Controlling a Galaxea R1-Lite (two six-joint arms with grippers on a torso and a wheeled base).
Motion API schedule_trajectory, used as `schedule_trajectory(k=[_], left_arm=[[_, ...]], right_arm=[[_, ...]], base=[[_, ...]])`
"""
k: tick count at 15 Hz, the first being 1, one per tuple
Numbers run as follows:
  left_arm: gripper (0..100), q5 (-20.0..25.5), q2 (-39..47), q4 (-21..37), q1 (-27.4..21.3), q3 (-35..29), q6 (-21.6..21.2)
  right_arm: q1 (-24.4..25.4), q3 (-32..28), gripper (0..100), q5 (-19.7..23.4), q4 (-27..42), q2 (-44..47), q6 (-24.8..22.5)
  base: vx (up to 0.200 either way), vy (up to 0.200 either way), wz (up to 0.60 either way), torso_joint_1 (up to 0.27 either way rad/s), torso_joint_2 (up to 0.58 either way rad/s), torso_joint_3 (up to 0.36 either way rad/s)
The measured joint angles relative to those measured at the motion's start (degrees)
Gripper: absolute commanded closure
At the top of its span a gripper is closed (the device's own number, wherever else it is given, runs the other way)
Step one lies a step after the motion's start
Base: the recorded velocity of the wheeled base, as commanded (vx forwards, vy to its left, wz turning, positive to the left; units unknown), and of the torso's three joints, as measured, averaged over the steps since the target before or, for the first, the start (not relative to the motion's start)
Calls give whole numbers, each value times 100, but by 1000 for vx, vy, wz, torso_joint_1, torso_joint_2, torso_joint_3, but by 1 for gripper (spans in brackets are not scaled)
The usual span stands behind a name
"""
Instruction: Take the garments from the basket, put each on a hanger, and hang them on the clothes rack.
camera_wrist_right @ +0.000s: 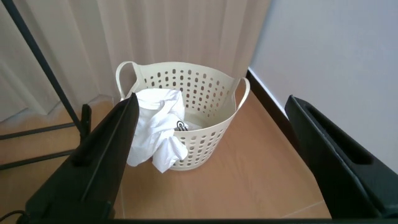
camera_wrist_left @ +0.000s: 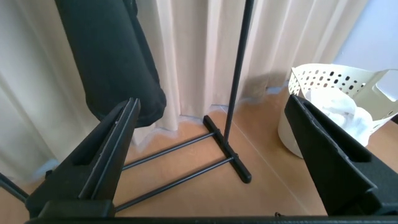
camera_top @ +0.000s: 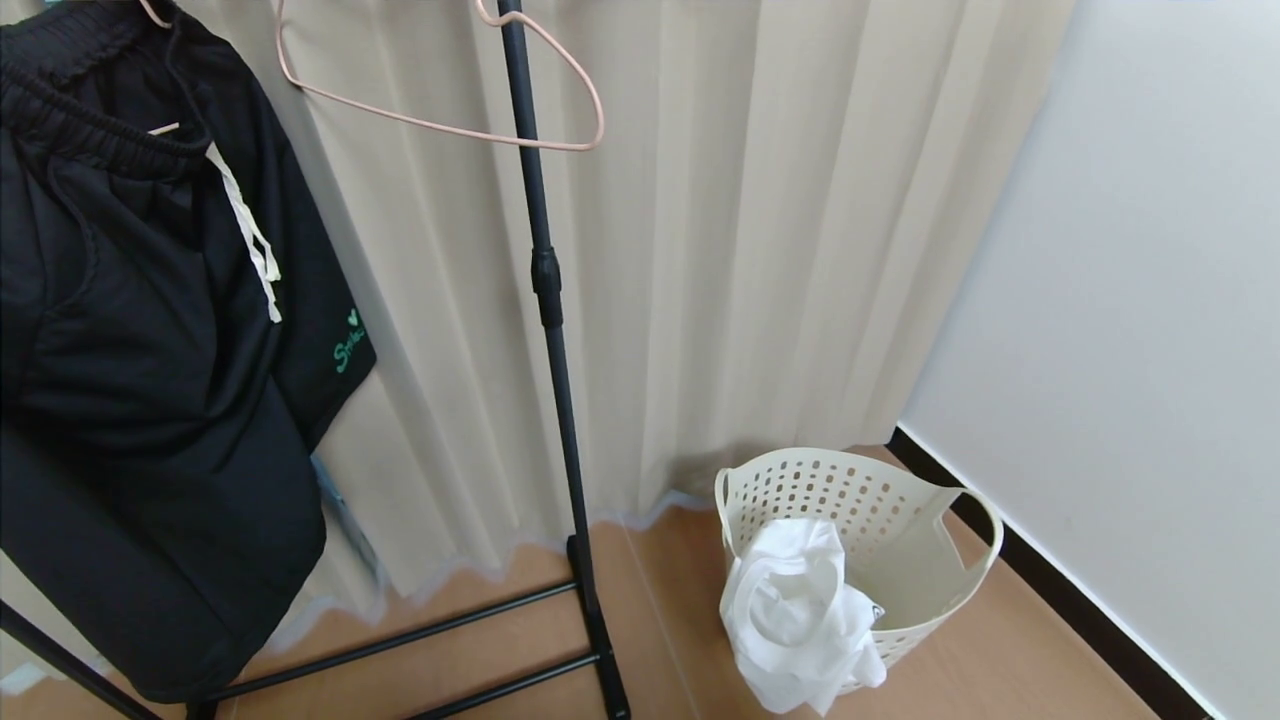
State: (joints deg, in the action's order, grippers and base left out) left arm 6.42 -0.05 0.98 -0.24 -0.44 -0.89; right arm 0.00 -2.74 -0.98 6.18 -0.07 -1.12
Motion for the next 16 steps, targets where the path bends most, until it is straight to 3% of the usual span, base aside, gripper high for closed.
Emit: schedule_trajectory(k=[12,16], left_arm=[[0,6,0,2,-2,0,2],[0,9,5,9,-2,-7,0]], right_arm=[[0,18,0,0,-41,0,145],[0,21,0,0,-39,0,145]], base=[[0,0,0,0,0,0],[0,0,0,5,1,-151]])
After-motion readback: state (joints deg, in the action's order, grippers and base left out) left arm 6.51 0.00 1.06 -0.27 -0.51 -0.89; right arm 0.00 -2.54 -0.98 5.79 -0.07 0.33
